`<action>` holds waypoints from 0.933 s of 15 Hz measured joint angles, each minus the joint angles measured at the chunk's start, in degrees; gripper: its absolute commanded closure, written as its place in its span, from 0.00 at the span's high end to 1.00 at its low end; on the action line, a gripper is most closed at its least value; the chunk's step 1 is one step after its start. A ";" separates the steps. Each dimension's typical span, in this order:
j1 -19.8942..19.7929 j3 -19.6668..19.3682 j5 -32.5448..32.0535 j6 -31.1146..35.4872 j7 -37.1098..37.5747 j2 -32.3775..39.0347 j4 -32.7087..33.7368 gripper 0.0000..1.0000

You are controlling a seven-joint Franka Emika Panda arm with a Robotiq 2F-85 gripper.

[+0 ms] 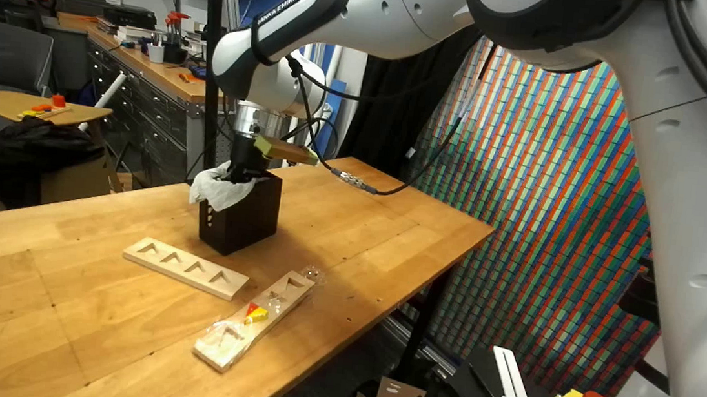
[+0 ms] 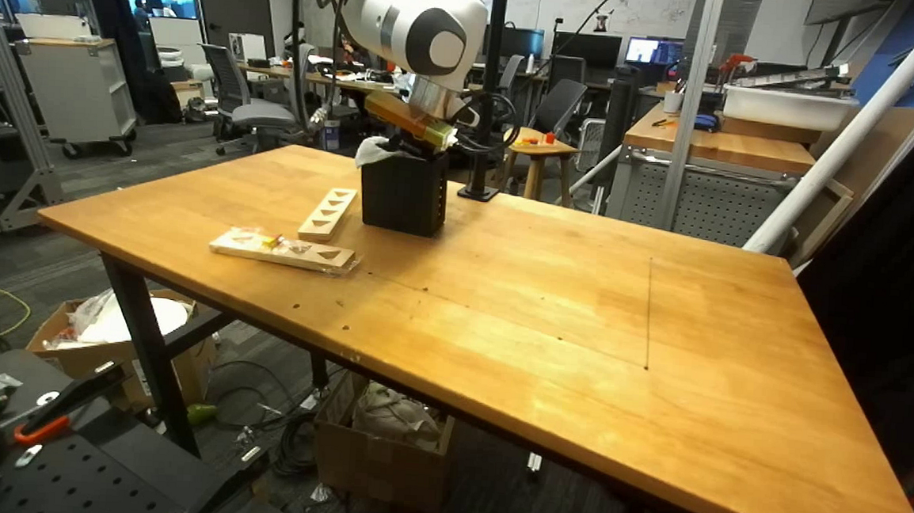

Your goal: Place the white towel inside the black basket

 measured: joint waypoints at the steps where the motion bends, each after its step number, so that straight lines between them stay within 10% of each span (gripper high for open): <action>1: 0.03 0.01 -0.01 0.00 -0.10 0.00 0.03 0.00; 14: 4.65 -1.02 -14.35 0.02 2.21 -10.37 -1.86 0.00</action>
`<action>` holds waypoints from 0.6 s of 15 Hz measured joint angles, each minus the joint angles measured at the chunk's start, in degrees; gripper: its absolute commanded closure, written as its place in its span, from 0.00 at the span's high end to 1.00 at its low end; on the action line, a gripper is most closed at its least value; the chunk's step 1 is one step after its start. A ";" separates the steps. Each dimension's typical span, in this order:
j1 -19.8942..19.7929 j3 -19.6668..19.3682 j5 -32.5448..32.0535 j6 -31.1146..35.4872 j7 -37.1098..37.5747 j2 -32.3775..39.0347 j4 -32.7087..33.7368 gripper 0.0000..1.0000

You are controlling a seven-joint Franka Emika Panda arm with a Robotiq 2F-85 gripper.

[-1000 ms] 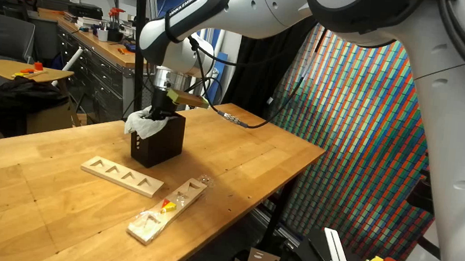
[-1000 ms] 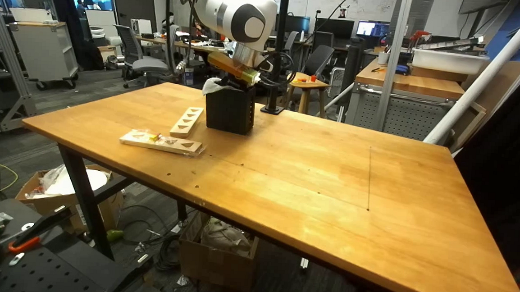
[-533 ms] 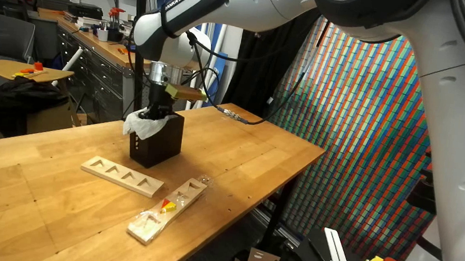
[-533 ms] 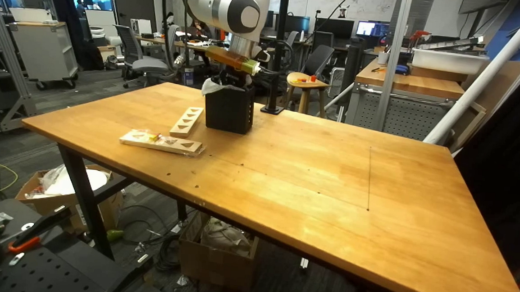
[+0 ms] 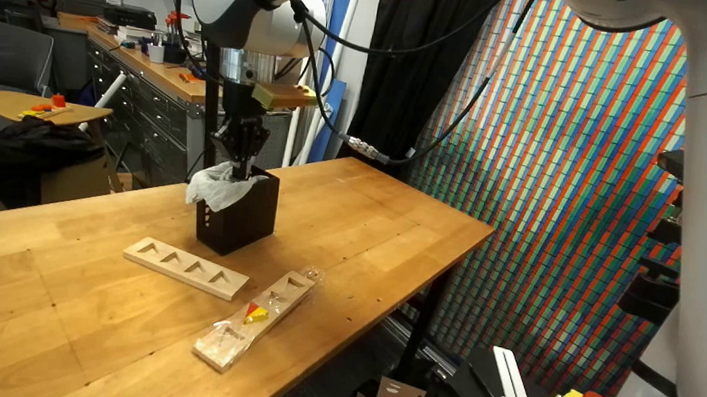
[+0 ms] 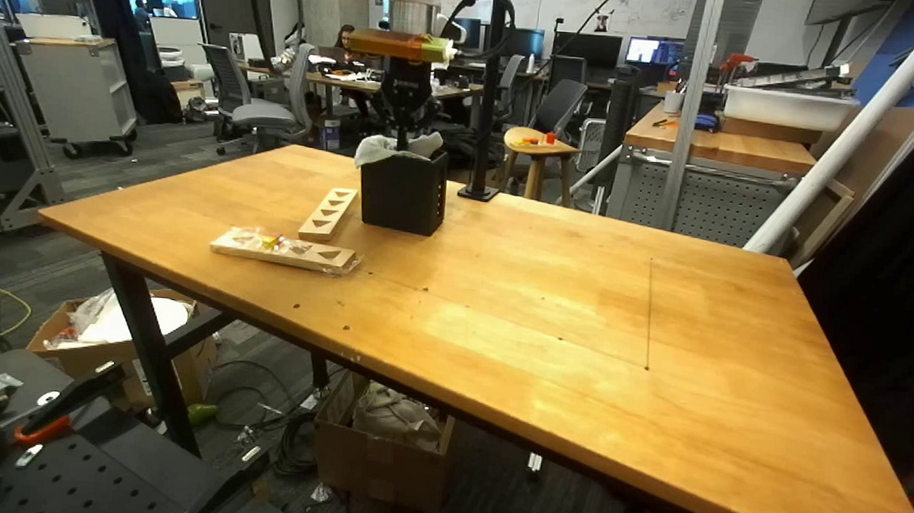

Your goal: Place the white towel inside the black basket

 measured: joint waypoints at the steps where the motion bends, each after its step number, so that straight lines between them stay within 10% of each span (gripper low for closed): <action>1: 0.17 -0.04 -0.76 0.03 0.23 -0.71 -0.39 0.00; 9: 0.63 -0.11 -4.83 -0.07 0.33 -2.71 -0.97 0.00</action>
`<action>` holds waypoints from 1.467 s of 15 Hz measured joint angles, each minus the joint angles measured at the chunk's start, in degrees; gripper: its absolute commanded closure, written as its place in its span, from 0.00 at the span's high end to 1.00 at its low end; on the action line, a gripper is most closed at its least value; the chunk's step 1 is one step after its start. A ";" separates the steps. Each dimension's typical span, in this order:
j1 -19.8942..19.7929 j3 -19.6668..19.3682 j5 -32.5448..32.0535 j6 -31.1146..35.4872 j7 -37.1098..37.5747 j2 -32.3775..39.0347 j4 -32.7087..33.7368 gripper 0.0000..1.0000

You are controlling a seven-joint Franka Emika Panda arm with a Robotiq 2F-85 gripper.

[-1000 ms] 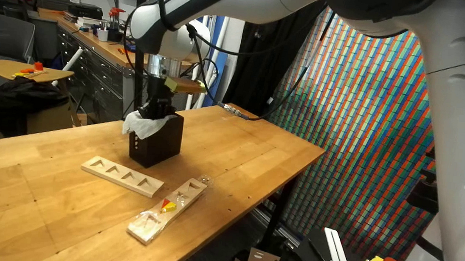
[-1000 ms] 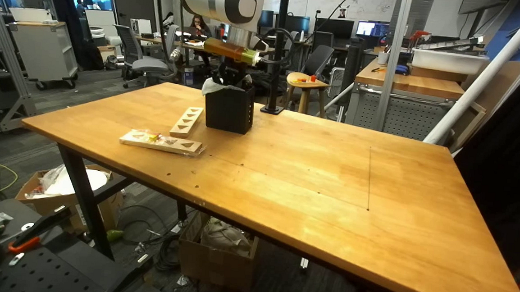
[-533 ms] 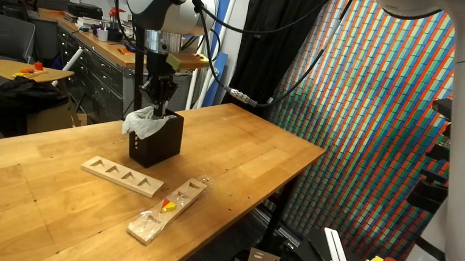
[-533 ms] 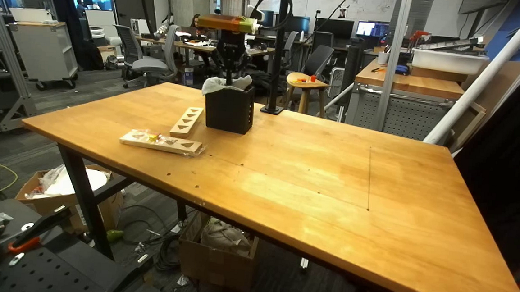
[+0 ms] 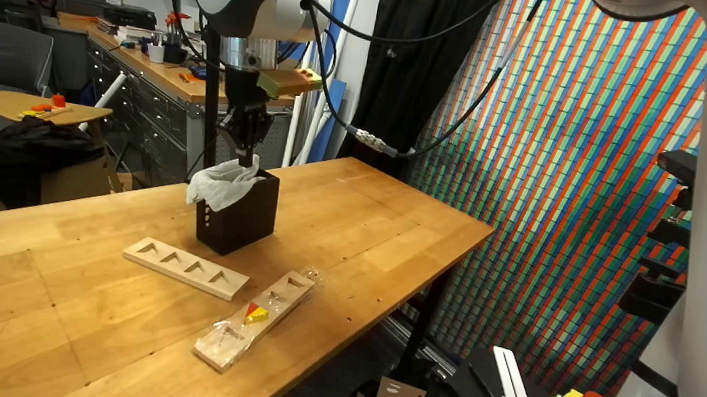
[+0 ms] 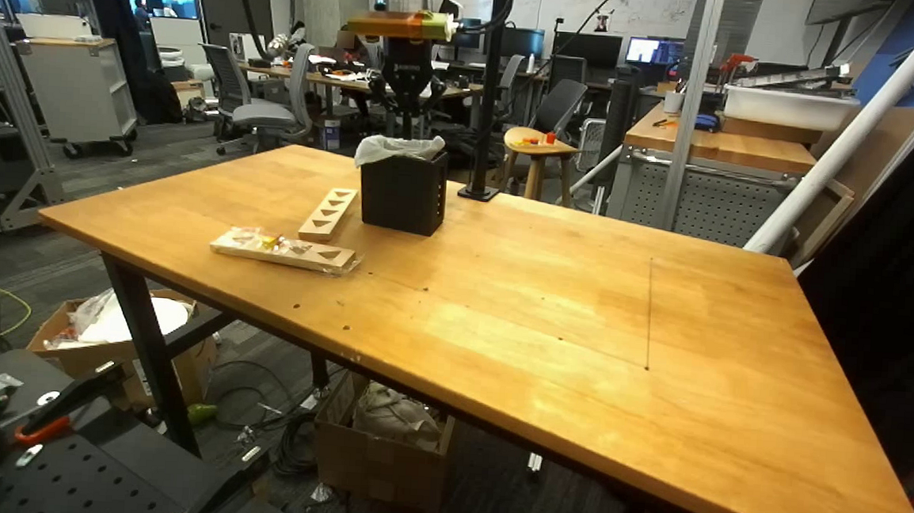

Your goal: Place the white towel inside the black basket

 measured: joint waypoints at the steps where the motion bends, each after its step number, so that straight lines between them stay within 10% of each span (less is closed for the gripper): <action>1: 0.08 0.00 -0.30 -0.08 -0.14 0.00 0.08 0.00; 22: 1.91 0.12 -2.83 -12.87 -7.75 11.64 19.88 0.00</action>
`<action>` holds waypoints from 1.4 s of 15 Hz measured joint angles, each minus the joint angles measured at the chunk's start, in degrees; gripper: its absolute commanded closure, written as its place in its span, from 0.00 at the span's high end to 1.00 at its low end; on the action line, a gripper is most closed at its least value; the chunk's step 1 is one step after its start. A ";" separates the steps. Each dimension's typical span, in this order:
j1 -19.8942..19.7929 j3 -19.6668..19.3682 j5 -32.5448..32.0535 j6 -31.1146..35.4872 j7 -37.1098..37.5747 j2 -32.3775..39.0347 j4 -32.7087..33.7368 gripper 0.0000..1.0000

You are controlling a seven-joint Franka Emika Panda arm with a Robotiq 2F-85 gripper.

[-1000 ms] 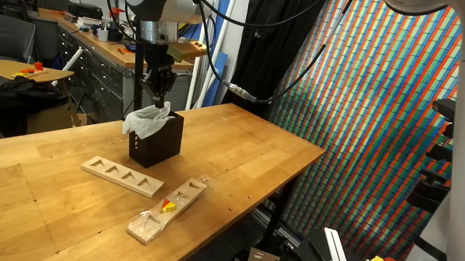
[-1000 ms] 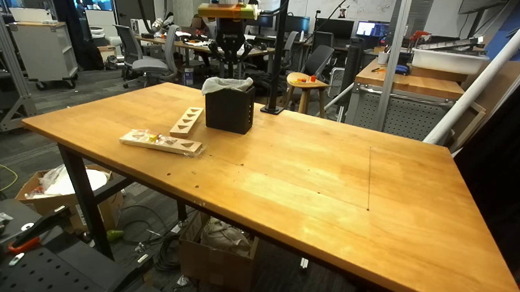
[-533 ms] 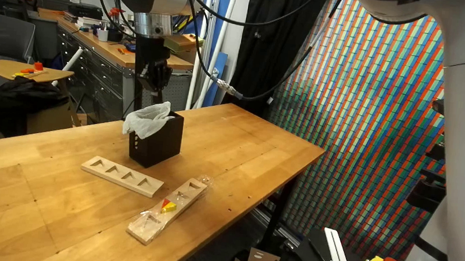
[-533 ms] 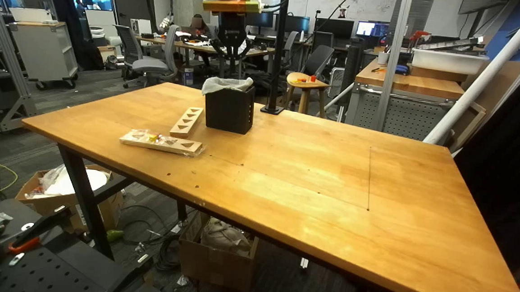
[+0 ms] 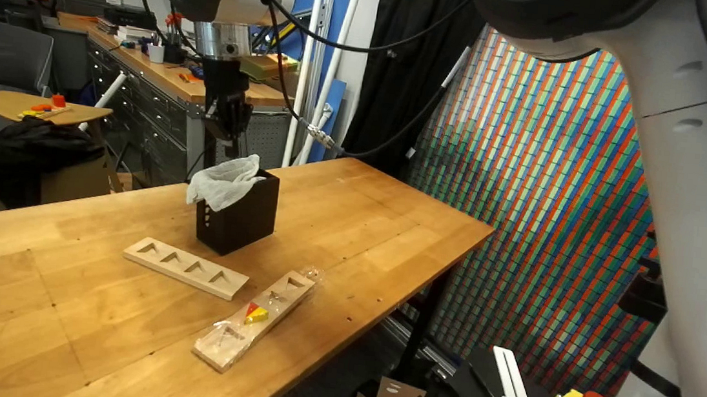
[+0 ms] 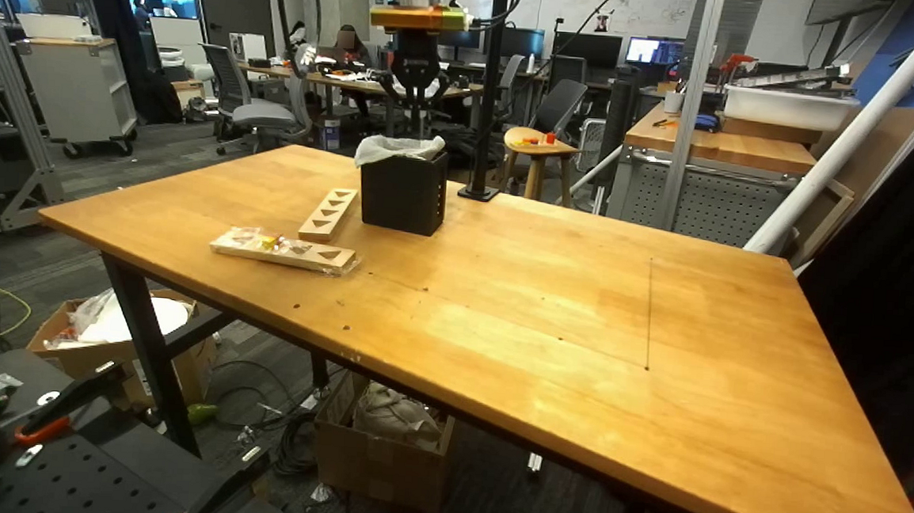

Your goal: Place the white towel inside the black basket

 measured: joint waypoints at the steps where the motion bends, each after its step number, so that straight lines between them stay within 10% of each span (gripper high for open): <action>1: -0.03 0.00 0.00 -0.02 -0.06 0.77 0.78 0.00; 21: -0.57 0.00 1.17 0.01 0.44 4.69 4.25 0.00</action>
